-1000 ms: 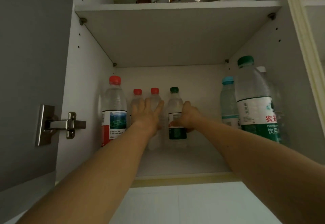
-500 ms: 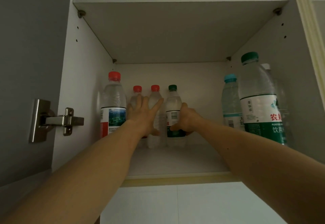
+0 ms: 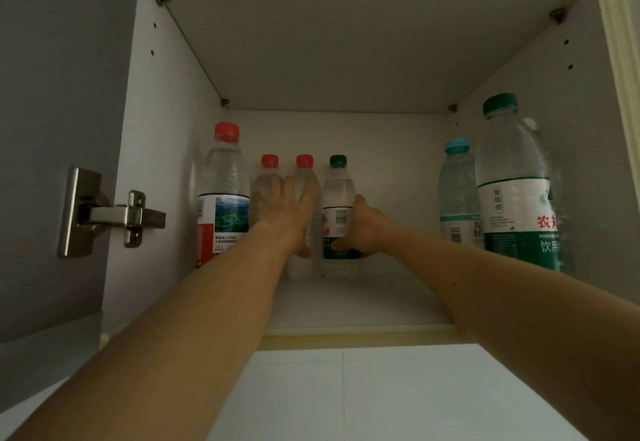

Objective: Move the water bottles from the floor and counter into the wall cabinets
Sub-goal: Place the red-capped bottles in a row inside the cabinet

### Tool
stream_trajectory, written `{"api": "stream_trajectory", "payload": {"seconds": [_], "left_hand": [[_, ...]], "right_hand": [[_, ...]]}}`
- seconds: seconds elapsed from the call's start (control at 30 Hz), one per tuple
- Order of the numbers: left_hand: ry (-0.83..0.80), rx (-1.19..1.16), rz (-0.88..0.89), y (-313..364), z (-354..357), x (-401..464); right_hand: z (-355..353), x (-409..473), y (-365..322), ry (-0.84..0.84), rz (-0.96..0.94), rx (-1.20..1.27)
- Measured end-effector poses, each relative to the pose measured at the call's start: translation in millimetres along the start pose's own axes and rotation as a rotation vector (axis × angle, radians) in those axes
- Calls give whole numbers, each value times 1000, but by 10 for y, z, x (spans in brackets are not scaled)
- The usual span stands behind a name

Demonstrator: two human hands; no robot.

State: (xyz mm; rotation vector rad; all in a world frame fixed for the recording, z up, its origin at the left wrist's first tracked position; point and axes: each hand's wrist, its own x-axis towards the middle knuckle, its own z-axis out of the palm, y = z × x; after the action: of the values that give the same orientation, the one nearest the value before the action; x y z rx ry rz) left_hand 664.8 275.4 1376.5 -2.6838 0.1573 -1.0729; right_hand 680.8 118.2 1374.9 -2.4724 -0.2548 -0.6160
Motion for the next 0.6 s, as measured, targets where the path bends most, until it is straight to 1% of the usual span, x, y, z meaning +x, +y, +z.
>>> {"api": "stream_trajectory", "payload": {"seconds": [0.1,0.17,0.2,0.27,0.37,0.43,0.53,0.6], "left_hand": [[-8,-17,10,-19,-6,-12],[7,-63,15,-37,-18,-11],[21,-96,15,-41,-31,-15],[81,-169,10,-41,-60,-28],[296,-243,-1,0,-119,-19],[413,-292,0,36,-179,-40],[491,-412,-20,100,-205,-35],[494,-535,21,147,-238,-43]], "right_hand": [[-7,-17,-41,-14,43,17],[-27,-63,-76,-41,72,45],[-50,-88,-95,-29,64,33],[-129,-159,-137,93,-2,-34],[-289,-383,-214,345,-136,-72],[-384,-595,-282,454,-240,-50],[-501,-953,-342,633,-417,-126],[-620,-1231,-314,784,-487,-169]]}}
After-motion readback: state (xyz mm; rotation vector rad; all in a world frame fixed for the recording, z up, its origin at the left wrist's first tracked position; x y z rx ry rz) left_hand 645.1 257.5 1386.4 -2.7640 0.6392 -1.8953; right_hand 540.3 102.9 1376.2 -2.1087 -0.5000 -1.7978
